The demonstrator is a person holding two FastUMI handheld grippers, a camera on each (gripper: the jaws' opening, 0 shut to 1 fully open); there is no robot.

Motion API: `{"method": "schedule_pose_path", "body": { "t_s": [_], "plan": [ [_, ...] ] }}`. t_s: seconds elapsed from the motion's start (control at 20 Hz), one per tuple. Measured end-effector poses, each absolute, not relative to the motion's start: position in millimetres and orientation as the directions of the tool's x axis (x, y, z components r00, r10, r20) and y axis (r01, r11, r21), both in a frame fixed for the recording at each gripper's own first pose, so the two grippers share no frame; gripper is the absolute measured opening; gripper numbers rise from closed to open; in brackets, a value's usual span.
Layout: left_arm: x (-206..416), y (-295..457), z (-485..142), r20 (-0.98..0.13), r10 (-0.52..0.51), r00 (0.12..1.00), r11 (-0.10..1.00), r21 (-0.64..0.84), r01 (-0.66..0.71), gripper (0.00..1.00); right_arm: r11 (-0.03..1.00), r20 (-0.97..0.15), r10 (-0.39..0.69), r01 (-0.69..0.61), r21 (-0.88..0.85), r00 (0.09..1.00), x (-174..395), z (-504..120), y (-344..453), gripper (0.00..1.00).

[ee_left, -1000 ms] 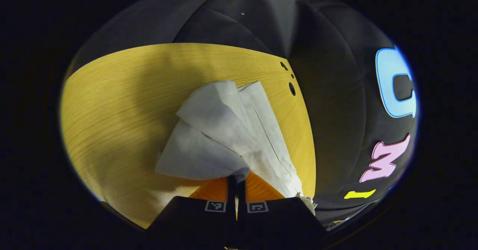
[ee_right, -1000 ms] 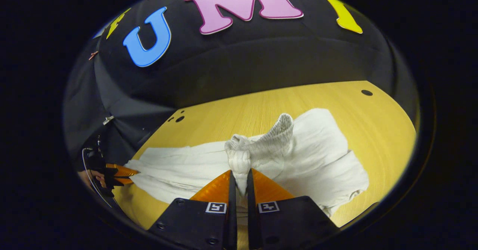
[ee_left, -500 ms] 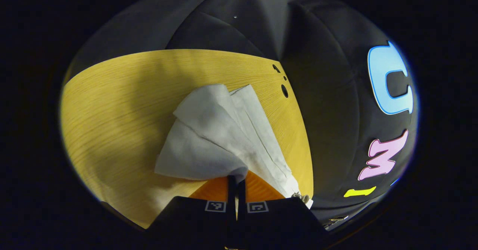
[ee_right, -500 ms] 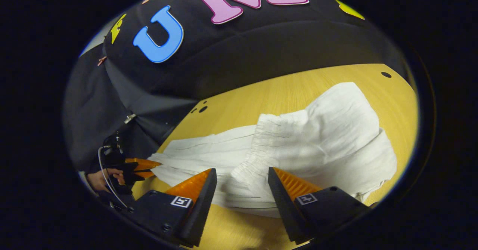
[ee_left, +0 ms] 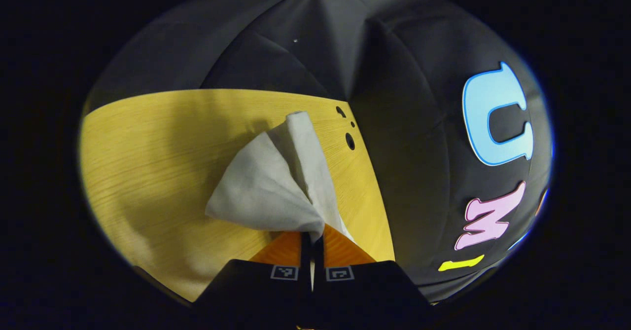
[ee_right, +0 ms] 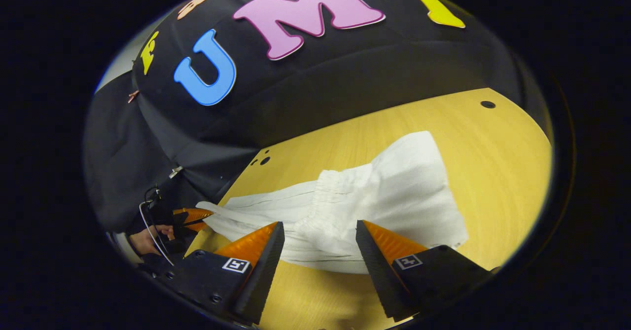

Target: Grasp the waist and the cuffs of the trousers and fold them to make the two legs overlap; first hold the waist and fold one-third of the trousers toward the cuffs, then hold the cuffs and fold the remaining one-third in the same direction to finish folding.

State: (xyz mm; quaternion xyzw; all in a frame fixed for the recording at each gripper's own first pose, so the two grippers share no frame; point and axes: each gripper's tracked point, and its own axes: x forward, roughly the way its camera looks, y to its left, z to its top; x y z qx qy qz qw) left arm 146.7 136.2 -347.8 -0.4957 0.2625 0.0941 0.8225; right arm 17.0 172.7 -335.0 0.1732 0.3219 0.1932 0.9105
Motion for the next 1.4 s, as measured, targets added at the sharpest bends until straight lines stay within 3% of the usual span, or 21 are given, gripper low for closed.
{"method": "schedule_pose_path", "body": {
  "t_s": [0.3,0.75,1.0,1.4],
  "plan": [
    [167.1,115.0,-309.2,-0.456,-0.033,0.889,0.582,-0.732,-0.354,0.06,0.889,-0.553,0.378,-0.125,0.44,0.742,-7.2,-330.0,90.2,0.9],
    [189.7,35.3,-248.0,-0.395,0.006,0.919,0.807,-0.541,-0.238,0.06,0.885,-0.569,0.318,-0.024,0.464,0.758,-17.8,-322.5,-6.6,0.9],
    [203.3,-48.8,-227.3,-0.352,-0.07,0.933,0.916,-0.394,-0.08,0.06,0.89,-0.576,0.295,-0.001,0.455,0.762,-13.5,-320.7,-34.9,0.9],
    [199.5,-188.2,-248.1,-0.354,-0.251,0.901,0.953,-0.253,0.166,0.06,0.897,-0.56,0.269,0.008,0.442,0.783,-8.7,-309.2,-85.5,0.9]
  ]
}}
